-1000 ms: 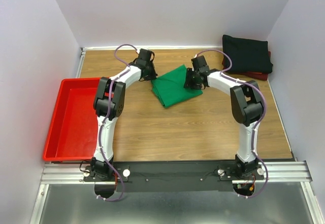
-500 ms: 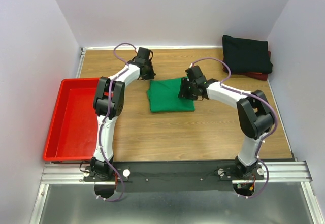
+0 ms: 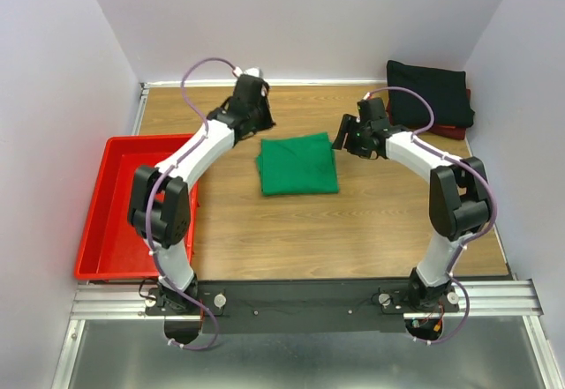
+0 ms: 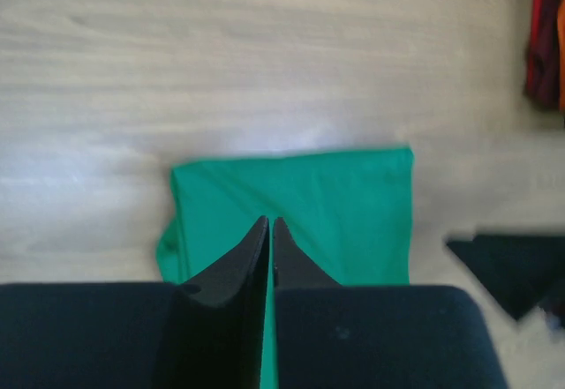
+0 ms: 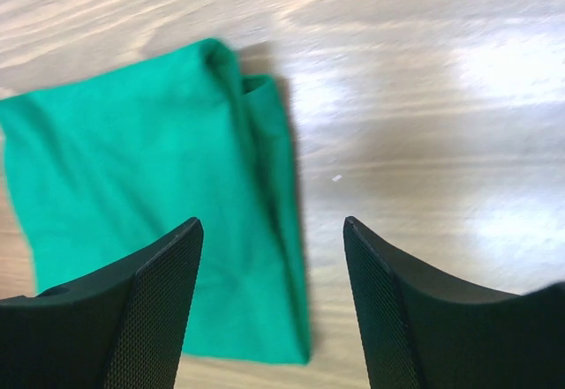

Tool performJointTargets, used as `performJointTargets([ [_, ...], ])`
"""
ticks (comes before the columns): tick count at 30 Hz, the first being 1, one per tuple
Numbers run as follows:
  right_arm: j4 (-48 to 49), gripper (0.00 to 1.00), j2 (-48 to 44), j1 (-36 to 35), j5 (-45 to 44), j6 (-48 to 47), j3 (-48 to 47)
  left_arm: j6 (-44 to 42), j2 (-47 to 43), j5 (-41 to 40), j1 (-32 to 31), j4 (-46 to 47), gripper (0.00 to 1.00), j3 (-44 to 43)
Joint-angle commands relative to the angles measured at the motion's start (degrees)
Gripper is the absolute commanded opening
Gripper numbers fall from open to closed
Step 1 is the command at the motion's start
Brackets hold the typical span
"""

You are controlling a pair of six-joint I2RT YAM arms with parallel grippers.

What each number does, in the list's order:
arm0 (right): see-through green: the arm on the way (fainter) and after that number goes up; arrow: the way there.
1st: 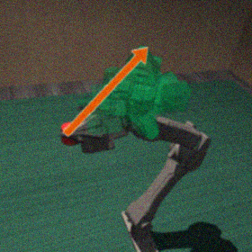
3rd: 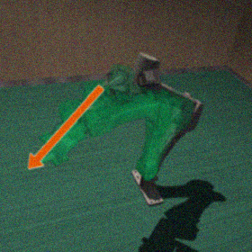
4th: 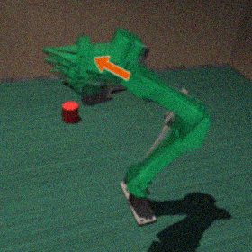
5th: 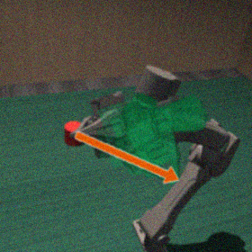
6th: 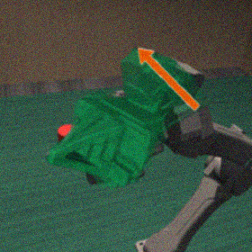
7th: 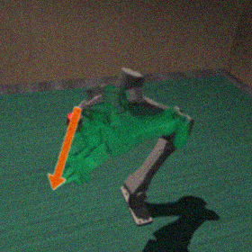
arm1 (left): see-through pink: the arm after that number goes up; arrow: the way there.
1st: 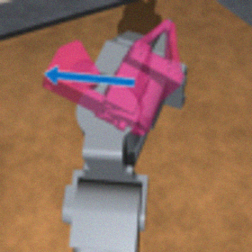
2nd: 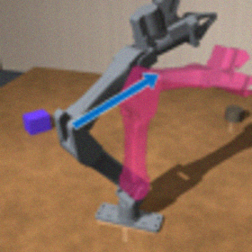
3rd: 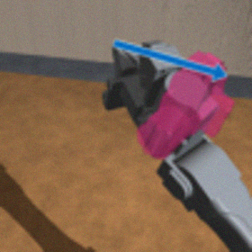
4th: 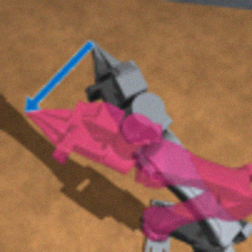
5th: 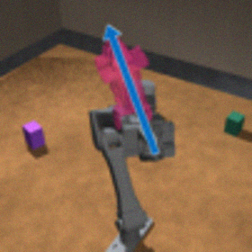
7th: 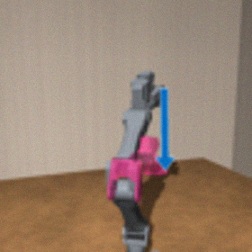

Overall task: Fold and stack the t-shirts
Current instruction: Fold the tshirt

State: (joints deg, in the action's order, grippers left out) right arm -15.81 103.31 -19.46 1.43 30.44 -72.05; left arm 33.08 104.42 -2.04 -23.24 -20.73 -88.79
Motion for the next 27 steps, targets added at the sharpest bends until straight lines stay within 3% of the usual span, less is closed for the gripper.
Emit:
performJointTargets([
  [1,2.4,0.74,2.5,0.7,5.2,-5.3,-2.4,1.9,-2.3,-1.0,-3.8,1.9,0.03,10.4],
  [6,3.3,0.73,5.2,0.7,5.4,-6.1,-5.1,3.4,-4.0,-0.2,-5.7,5.3,0.0,20.2],
  [10,3.7,0.61,7.3,0.7,1.9,-5.5,-8.5,4.0,-3.9,-0.1,-5.8,7.3,0.0,23.7],
  [17,3.7,0.54,14.8,0.5,3.7,-4.8,-16.6,3.5,-1.8,-0.7,-5.9,7.8,0.0,24.7],
  [27,3.6,0.45,20.2,-0.2,4.8,-3.4,-21.0,3.4,-0.4,-0.9,-5.9,7.5,0.0,26.6],
])
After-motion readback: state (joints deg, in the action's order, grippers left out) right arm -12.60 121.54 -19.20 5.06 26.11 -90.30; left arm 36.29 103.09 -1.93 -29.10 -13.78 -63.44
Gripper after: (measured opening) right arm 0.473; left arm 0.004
